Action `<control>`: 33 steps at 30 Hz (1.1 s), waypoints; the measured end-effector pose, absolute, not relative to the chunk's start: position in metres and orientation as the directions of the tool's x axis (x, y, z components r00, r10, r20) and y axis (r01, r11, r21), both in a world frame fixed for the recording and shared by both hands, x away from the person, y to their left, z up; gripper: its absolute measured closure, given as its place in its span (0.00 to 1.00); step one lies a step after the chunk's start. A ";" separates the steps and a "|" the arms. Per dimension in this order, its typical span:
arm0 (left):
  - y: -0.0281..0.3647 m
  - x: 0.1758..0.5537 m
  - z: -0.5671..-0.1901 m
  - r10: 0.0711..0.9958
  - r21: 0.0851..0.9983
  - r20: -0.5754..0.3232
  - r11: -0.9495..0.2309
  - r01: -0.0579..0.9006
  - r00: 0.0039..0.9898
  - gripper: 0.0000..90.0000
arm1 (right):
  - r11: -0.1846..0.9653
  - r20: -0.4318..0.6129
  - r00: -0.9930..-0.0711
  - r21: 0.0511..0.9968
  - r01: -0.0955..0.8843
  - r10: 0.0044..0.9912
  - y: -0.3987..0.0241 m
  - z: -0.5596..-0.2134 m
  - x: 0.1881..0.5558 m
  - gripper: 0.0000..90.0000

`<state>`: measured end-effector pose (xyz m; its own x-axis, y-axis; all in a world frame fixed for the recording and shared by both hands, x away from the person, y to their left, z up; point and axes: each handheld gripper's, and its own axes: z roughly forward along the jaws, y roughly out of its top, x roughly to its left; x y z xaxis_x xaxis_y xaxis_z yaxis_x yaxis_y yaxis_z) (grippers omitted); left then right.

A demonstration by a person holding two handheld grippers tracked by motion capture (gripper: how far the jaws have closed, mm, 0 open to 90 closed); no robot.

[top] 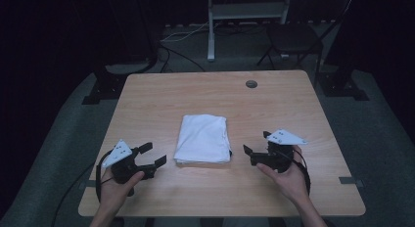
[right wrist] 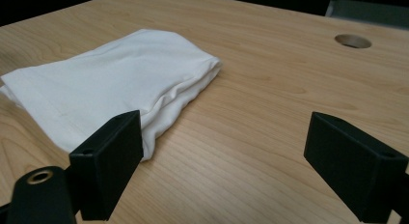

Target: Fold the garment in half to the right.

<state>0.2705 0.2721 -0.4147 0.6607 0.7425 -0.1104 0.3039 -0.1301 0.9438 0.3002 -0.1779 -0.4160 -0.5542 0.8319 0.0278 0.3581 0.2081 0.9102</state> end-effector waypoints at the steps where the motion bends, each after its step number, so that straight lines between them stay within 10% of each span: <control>1: 0.276 0.268 -0.414 0.753 0.946 -0.094 -0.136 0.294 0.652 0.24 | 0.206 0.025 -0.550 0.913 0.353 0.835 -0.181 -0.415 0.298 0.15; 33: 0.325 0.232 -0.409 0.835 0.965 0.003 -0.147 0.219 0.550 0.24 | 0.120 0.018 -0.385 0.936 0.332 0.923 -0.267 -0.422 0.233 0.15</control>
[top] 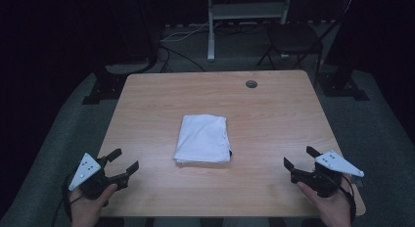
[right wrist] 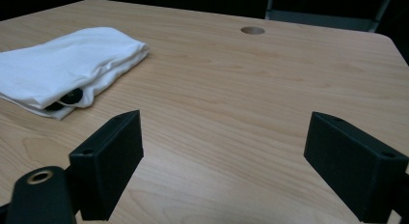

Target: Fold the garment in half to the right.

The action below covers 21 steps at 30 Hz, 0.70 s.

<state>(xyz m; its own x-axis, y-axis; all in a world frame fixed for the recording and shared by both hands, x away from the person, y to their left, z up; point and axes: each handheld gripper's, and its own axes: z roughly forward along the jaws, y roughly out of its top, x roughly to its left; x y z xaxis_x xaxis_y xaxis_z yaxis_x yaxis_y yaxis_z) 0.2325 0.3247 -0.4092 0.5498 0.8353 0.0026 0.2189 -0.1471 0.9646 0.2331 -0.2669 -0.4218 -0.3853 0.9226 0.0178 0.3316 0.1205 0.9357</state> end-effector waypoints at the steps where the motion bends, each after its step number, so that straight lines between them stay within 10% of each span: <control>1: 0.326 0.232 -0.410 0.837 0.964 0.003 -0.148 0.221 0.548 0.24 | 0.119 0.018 -0.381 0.936 0.331 0.924 -0.269 -0.423 0.232 0.15; 21: 0.339 0.238 -0.433 0.870 0.957 -0.026 -0.121 0.264 0.493 0.24 | 0.083 0.035 -0.314 0.932 0.353 0.949 -0.287 -0.442 0.218 0.15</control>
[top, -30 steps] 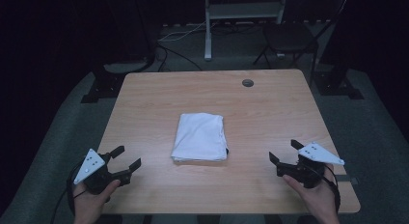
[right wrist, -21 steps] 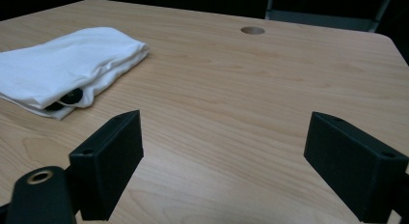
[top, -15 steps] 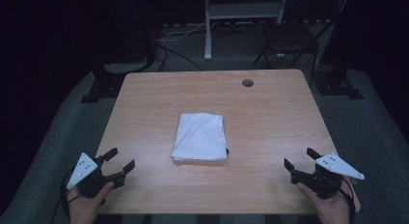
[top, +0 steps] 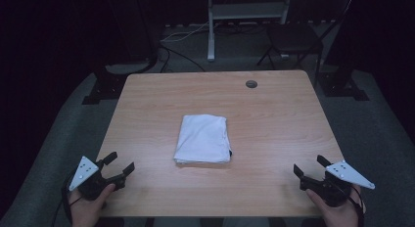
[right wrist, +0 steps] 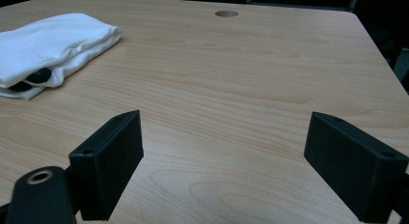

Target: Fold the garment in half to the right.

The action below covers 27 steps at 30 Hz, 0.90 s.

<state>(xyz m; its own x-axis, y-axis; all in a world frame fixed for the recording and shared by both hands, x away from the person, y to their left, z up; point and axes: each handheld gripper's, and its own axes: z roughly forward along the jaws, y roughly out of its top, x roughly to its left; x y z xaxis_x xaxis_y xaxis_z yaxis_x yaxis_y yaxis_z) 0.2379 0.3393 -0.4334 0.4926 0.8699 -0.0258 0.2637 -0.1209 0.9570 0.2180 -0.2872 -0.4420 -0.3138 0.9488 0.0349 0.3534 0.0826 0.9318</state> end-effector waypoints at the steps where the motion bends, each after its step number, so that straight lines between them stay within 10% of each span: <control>1: 0.340 0.238 -0.434 0.871 0.957 -0.028 -0.118 0.264 0.491 0.24 | 0.081 0.036 -0.311 0.931 0.355 0.950 -0.288 -0.443 0.218 0.15; 27: 0.338 0.237 -0.438 0.883 0.963 -0.041 -0.089 0.253 0.468 0.24 | 0.087 0.026 -0.299 0.930 0.357 0.954 -0.286 -0.443 0.219 0.15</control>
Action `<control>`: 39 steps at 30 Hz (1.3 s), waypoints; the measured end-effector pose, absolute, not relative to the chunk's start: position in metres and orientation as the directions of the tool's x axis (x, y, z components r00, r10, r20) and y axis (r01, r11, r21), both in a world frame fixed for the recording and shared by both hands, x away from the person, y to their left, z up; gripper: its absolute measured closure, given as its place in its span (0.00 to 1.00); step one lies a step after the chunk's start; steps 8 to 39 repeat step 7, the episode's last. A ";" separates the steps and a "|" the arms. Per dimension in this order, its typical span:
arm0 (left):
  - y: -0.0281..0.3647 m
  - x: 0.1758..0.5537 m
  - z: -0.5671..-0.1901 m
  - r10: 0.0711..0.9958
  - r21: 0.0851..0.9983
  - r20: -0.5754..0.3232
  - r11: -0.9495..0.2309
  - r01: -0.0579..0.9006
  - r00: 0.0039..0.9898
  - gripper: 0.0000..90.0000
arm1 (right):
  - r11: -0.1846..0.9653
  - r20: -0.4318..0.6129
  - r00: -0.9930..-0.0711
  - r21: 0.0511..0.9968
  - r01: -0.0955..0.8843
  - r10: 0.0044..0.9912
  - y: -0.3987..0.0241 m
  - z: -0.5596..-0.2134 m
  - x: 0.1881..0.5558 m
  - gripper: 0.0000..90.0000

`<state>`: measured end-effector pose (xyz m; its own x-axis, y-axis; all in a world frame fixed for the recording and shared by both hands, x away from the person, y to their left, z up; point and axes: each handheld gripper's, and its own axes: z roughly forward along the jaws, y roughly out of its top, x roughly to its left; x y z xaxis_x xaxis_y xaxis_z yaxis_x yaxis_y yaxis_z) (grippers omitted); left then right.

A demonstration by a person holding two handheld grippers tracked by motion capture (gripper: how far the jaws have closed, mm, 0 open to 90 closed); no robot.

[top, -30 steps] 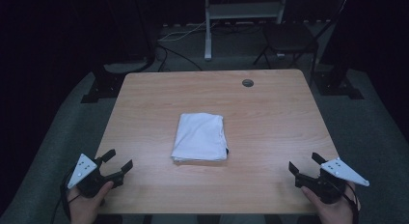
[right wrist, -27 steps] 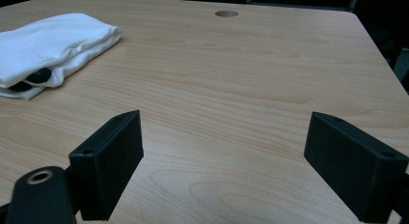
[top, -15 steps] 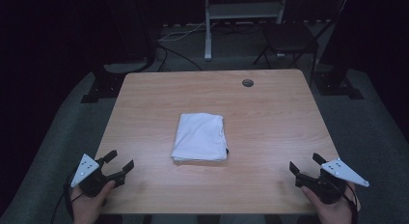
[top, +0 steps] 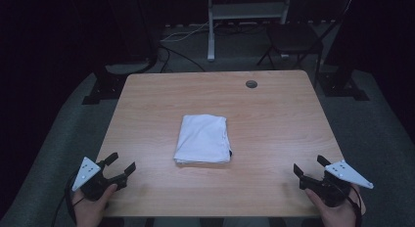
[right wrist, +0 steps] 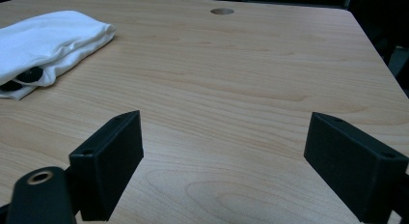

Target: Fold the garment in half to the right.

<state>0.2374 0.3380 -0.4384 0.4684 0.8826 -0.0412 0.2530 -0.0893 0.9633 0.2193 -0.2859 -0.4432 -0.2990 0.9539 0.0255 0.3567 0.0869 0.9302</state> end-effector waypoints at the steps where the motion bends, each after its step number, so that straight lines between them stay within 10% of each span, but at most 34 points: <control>1: 0.339 0.237 -0.438 0.884 0.965 -0.045 -0.082 0.249 0.464 0.24 | 0.089 0.024 -0.299 0.930 0.357 0.954 -0.286 -0.443 0.219 0.15; 39: 0.338 0.236 -0.438 0.885 0.965 -0.033 -0.092 0.245 0.465 0.24 | 0.081 0.032 -0.301 0.931 0.355 0.953 -0.287 -0.443 0.219 0.15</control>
